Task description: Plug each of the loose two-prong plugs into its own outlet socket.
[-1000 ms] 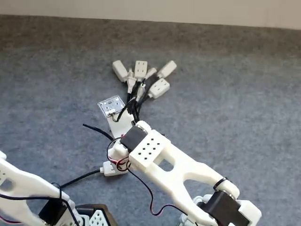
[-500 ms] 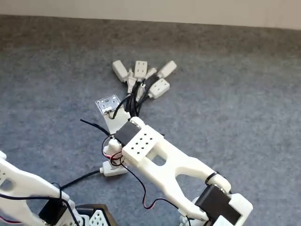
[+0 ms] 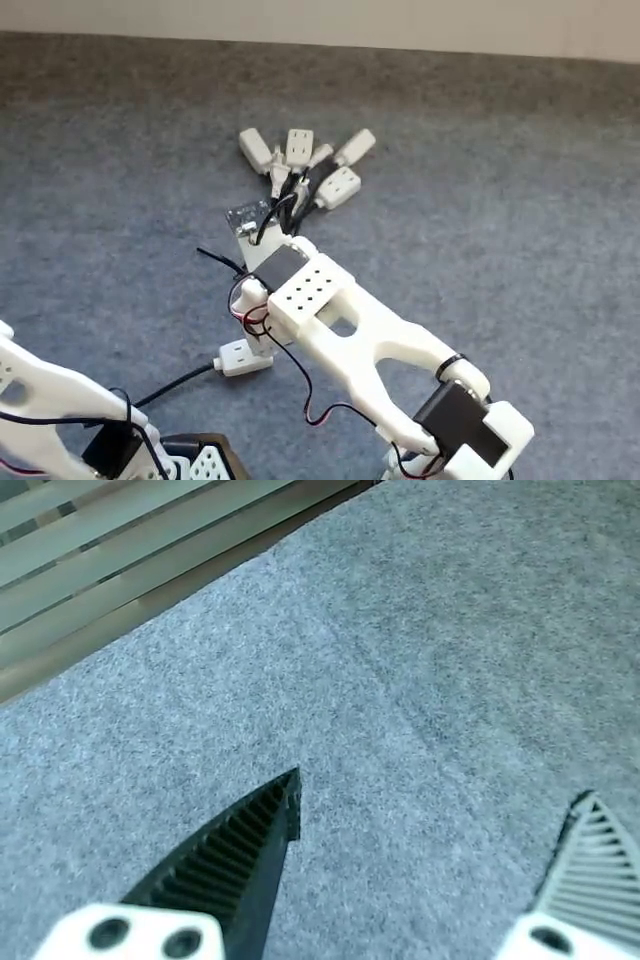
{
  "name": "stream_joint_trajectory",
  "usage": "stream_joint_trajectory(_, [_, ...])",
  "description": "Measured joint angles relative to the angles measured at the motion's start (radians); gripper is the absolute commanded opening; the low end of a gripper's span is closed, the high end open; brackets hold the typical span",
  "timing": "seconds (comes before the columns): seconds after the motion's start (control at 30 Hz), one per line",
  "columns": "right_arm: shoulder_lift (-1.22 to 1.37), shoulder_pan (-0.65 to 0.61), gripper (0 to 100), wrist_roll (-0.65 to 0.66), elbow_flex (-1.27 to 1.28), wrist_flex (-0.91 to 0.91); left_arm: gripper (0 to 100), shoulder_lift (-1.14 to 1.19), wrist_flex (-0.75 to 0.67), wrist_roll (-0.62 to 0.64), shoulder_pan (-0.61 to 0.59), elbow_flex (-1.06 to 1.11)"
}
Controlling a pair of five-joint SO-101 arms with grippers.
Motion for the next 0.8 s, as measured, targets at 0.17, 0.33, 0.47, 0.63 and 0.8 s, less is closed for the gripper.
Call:
stream_joint_trajectory(0.17, [0.000,-0.026,0.5,0.000,0.000,0.000,39,0.000,0.000,0.000,0.000,0.000])
stream_joint_trajectory(0.33, [0.020,-0.060,0.5,0.021,-0.057,0.032,39,0.000,0.000,0.000,0.000,0.000])
stream_joint_trajectory(0.47, [0.035,-0.069,0.5,0.029,-0.089,0.048,39,0.000,0.000,0.000,0.000,0.000])
stream_joint_trajectory(0.63, [0.046,-0.071,0.5,0.057,-0.104,0.052,39,0.000,0.000,0.000,0.000,0.000])
stream_joint_trajectory(0.8, [0.063,-0.071,0.5,0.063,-0.141,0.057,39,0.000,0.000,0.000,0.000,0.000])
